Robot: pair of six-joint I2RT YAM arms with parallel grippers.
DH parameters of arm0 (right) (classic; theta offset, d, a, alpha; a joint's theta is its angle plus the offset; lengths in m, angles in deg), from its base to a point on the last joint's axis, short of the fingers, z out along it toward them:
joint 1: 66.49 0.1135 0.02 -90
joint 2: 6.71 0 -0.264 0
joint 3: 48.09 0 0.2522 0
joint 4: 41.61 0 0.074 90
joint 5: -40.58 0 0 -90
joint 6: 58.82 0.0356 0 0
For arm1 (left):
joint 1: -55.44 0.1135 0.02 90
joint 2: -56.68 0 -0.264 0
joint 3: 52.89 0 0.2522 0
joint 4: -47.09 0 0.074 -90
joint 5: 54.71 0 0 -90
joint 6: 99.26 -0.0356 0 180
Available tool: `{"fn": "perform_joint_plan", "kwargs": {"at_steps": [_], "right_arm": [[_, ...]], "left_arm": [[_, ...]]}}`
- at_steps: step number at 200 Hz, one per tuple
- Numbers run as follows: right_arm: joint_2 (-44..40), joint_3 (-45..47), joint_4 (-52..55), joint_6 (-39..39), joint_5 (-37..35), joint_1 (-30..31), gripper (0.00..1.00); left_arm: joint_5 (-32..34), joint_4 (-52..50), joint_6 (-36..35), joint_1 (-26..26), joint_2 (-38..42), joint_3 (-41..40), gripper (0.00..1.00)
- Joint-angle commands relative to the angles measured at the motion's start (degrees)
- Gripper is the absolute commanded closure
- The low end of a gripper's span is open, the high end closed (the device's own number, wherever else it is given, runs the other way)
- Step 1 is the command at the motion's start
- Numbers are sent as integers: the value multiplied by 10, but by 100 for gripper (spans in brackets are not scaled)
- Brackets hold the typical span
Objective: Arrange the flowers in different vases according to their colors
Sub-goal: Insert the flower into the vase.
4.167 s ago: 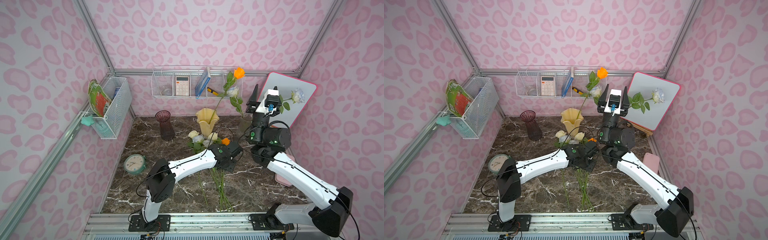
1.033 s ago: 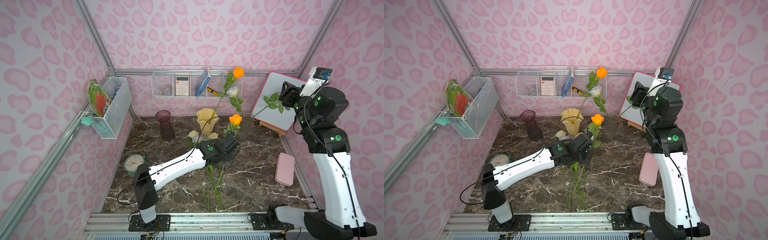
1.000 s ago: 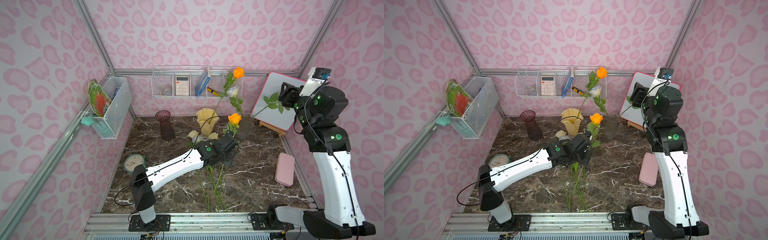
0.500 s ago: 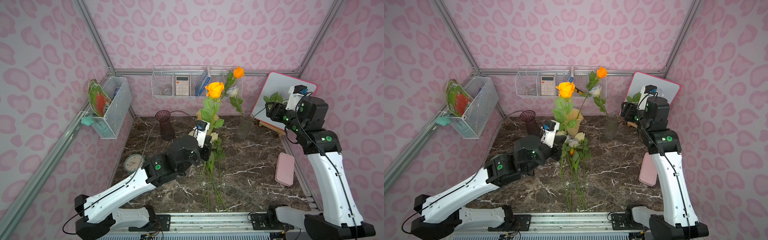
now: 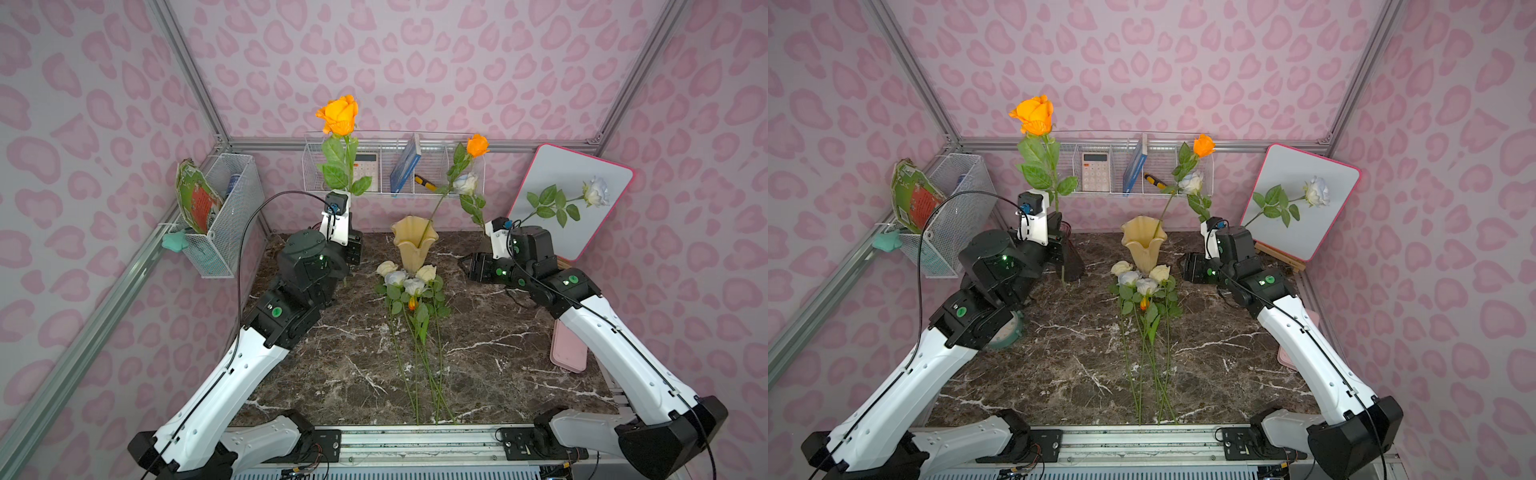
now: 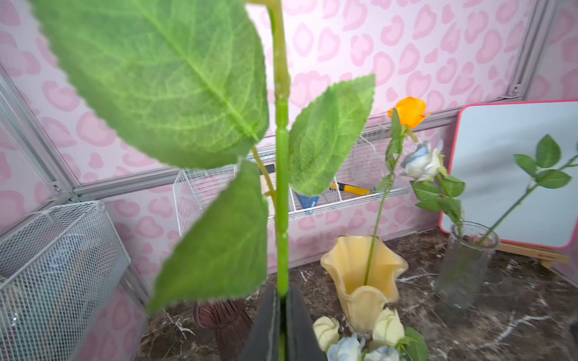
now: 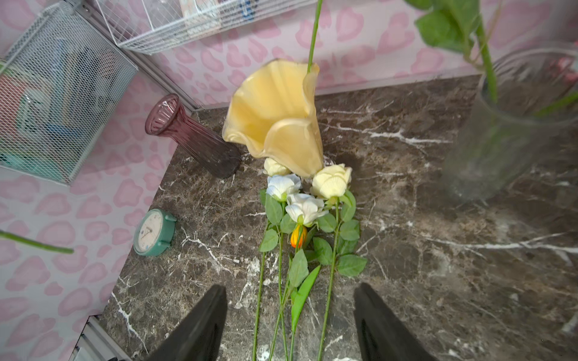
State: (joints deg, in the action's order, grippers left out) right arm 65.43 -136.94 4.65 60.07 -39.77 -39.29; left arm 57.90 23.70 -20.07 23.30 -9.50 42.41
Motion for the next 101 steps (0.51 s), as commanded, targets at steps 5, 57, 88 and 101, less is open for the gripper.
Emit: {"fn": "perform_joint_plan", "kwargs": {"at_steps": [5,57,88,101], "right_arm": [[-11,58,-48,37,9,28,32],[-23,173,-101,76,4,73,32],[-39,202,-114,85,-5,73,32],[-41,207,-112,85,-8,72,31]], "left_arm": [[-81,90,-33,69,-41,14,100],[-164,234,-16,190,-153,61,100],[-187,277,-12,212,-213,94,100],[-212,289,-4,212,-226,99,100]]}}
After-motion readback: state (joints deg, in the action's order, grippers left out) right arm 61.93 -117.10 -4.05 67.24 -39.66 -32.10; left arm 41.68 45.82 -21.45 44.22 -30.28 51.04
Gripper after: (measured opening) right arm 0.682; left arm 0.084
